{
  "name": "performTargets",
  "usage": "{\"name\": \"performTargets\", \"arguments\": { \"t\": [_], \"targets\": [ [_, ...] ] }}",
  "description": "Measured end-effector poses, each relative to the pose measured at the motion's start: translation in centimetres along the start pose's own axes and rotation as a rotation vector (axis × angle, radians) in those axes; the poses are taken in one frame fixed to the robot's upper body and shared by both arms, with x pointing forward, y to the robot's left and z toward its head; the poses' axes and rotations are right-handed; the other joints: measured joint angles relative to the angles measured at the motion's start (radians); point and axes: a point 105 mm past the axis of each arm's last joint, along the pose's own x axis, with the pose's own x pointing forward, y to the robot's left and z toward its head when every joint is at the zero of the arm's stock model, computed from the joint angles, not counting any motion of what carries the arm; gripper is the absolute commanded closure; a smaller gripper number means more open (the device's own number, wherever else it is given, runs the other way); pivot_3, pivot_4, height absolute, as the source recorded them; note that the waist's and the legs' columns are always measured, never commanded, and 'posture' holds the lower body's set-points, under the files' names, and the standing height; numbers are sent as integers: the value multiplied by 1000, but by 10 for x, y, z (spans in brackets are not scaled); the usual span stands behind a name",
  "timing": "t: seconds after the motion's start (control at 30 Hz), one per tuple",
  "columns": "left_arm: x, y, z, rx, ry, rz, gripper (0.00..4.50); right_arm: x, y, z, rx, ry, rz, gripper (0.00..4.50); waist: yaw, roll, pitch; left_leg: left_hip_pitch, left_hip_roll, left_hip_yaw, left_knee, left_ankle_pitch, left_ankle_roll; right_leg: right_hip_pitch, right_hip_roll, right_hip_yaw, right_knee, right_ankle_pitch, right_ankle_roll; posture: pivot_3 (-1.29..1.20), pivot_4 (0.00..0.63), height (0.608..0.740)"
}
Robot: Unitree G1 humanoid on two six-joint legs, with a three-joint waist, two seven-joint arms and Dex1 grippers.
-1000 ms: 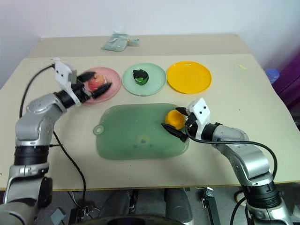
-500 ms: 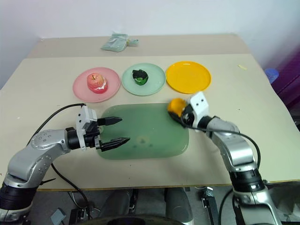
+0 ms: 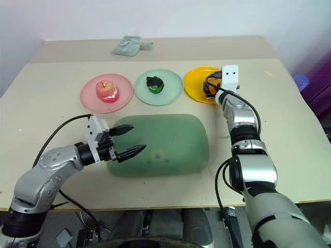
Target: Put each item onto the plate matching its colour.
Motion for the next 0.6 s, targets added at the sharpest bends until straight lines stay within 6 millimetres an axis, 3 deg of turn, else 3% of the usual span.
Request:
{"name": "performTargets", "arguments": {
  "t": [0.1, 0.2, 0.27, 0.4, 0.47, 0.6],
  "targets": [
    [-11, 18, -3, 21, 0, 130, 0, -23, -1, 2, -108, -72, 132, 34, 8, 0, 0, 0, 0, -1, 0, -1, 2, 0, 0, -1, 0, 0, 0, 0, 150, 740],
    [-33, 51, -5, 35, 7, 317, 0, -54, -10, -13, -176, -47, 237, 34, 9, 0, 0, 0, 0, -1, 1, -1, 2, 1, 0, 0, 0, 0, 0, 0, 150, 740],
    [-57, 75, -7, 31, 5, 459, 0, -80, -18, -23, -201, -9, 312, 34, 8, 1, 0, 0, 0, -1, 1, -2, 3, 1, 0, -1, 0, 0, 0, 0, 150, 740],
    [-133, 112, -30, -21, 82, 748, 0, -131, -51, -51, -178, 141, 353, 34, -1, 1, 0, 1, 1, 1, 0, -2, 4, 1, 0, 0, 0, 0, 0, 0, 150, 740],
    [-154, 115, -39, -30, 119, 808, 0, -140, -59, -58, -158, 172, 344, 34, -3, 1, 0, 3, 2, 2, 0, -2, 4, 2, 0, 1, 0, 0, 0, 0, 150, 740],
    [-162, 113, -46, -43, 140, 829, 0, -139, -58, -57, -149, 165, 349, 34, 7, 1, 0, 6, 5, 1, 1, -2, 4, 7, 0, 0, 0, 0, 0, 0, 150, 740]
  ]
}}
